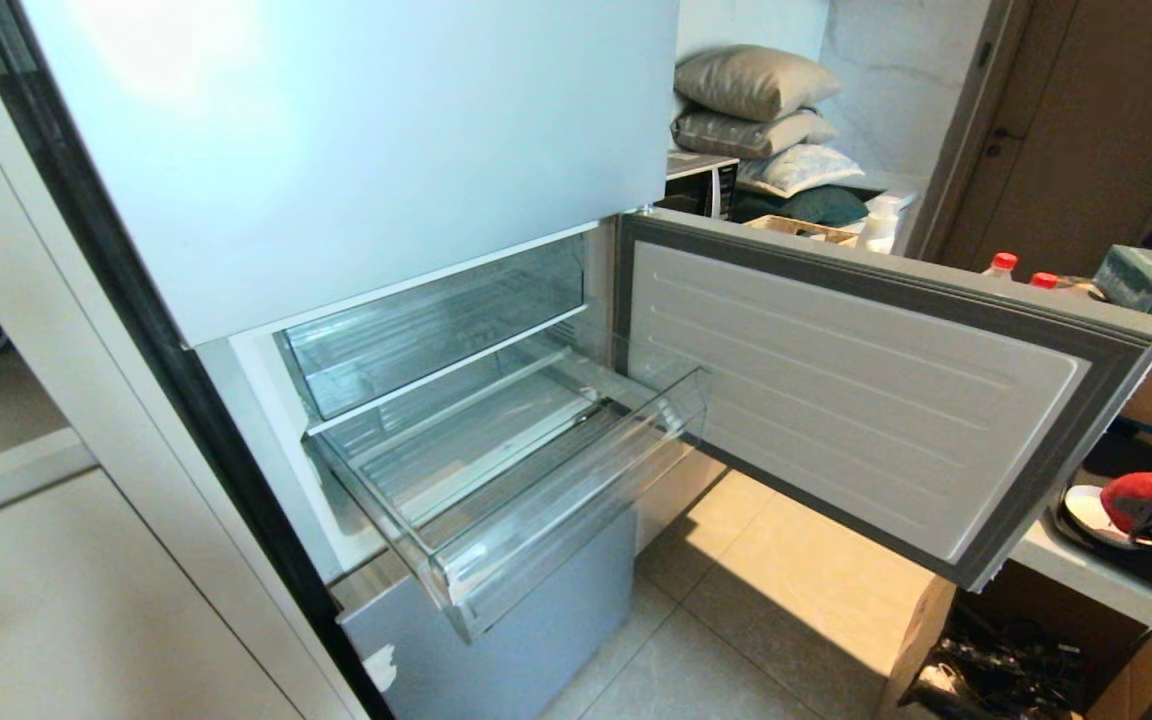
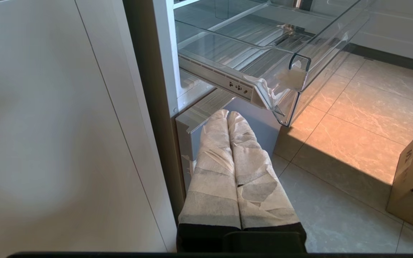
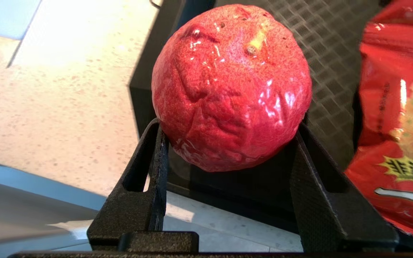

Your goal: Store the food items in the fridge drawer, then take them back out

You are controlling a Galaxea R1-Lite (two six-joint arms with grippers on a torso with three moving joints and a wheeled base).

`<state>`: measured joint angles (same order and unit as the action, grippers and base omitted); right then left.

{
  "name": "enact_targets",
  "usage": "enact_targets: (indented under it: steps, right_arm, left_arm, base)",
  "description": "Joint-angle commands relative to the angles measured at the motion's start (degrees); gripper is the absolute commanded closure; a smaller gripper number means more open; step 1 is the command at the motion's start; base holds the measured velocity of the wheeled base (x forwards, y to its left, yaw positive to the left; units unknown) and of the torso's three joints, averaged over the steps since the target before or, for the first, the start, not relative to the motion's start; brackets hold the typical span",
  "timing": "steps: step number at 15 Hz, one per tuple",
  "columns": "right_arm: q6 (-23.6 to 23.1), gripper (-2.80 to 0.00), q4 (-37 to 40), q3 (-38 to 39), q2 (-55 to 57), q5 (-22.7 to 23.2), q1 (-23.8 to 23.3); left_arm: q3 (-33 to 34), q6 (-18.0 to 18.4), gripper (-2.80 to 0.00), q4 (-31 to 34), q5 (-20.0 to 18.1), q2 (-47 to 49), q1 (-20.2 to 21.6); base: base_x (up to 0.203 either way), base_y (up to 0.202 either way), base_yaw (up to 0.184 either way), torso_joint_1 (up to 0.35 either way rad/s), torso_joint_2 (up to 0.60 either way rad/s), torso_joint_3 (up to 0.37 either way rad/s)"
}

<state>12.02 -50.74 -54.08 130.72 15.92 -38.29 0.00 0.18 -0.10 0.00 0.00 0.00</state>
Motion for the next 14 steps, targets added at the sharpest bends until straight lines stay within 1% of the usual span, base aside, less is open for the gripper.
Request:
enact_targets:
  steps: [1, 10, 11, 14]
  right_arm:
    - [-0.2, 0.00, -0.3, 0.0, -1.0, 0.1, 0.0]
    - [-0.5, 0.00, -0.3, -0.9, 1.9, 0.0, 1.2]
    - [-0.5, -2.80, -0.3, -0.9, 2.0, 0.0, 1.2]
    - [-0.3, -2.80, -0.3, -0.7, 1.7, 0.0, 1.2]
  left_arm:
    - [0.1, 0.0, 0.00, 0.0, 0.0, 0.1, 0.0]
    - [0.1, 0.0, 0.00, 0.0, 0.0, 0.1, 0.0]
    - [0.1, 0.0, 0.00, 0.0, 0.0, 0.0, 0.0]
    - [0.1, 0.0, 0.00, 0.0, 0.0, 0.0, 0.0]
  base:
    - [0.000, 0.000, 0.000, 0.000, 0.00, 0.000]
    - [0.000, 0.000, 0.000, 0.000, 0.00, 0.000]
    - [0.000, 0.000, 0.000, 0.000, 0.00, 0.000]
    - [0.000, 0.000, 0.000, 0.000, 0.00, 0.000]
